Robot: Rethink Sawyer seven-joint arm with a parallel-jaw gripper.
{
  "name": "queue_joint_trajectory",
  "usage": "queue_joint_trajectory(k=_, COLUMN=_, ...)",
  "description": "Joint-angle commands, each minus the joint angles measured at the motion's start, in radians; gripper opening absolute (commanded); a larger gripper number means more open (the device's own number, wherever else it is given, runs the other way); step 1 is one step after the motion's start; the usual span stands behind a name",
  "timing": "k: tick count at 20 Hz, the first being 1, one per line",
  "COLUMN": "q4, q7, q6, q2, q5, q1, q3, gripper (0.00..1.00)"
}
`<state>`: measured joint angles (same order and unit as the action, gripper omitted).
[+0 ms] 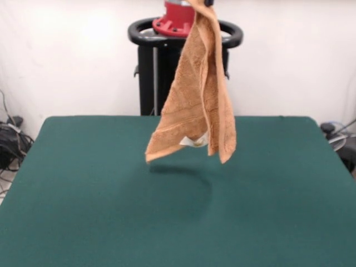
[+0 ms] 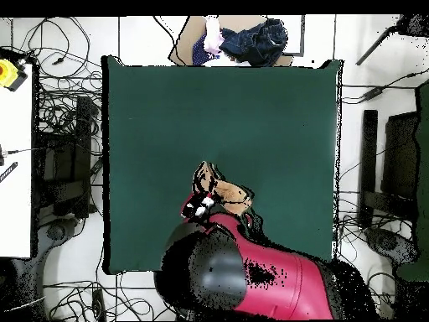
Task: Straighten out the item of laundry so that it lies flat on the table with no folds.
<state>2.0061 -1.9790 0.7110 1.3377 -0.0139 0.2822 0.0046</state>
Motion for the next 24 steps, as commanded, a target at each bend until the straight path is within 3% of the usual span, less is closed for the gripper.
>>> queue_joint_trajectory(k=1, q4=0.018, q7=-0.2, q6=0.021, q2=-0.038, q5=0.025, q1=-0.023, q3=-0.024, gripper=0.0)
queue_joint_trajectory(k=4, q4=0.026, q7=-0.258, q6=-0.008, q2=-0.036, q5=0.022, q1=-0.052, q3=-0.045, gripper=0.0)
queue_joint_trajectory(k=6, q4=0.013, q7=-0.176, q6=-0.018, q2=-0.036, q5=0.02, q1=-0.031, q3=-0.026, gripper=0.0)
queue_joint_trajectory(k=8, q4=0.064, q7=-0.22, q6=0.005, q2=-0.037, q5=0.12, q1=-0.026, q3=-0.029, gripper=0.0)
queue_joint_trajectory(k=9, q4=0.076, q7=-0.221, q6=-0.033, q2=-0.039, q5=0.125, q1=-0.025, q3=-0.03, gripper=0.0)
queue_joint_trajectory(k=11, q4=0.053, q7=-0.125, q6=-0.081, q2=-0.048, q5=0.079, q1=-0.002, q3=-0.01, gripper=0.0)
queue_joint_trajectory(k=14, q4=0.082, q7=-0.101, q6=-0.086, q2=-0.05, q5=0.146, q1=0.019, q3=0.006, gripper=0.0)
queue_joint_trajectory(k=16, q4=0.059, q7=-0.108, q6=-0.103, q2=-0.042, q5=0.092, q1=0.007, q3=-0.009, gripper=0.0)
queue_joint_trajectory(k=24, q4=0.084, q7=-0.095, q6=-0.125, q2=-0.046, q5=0.101, q1=0.015, q3=-0.003, gripper=0.0)
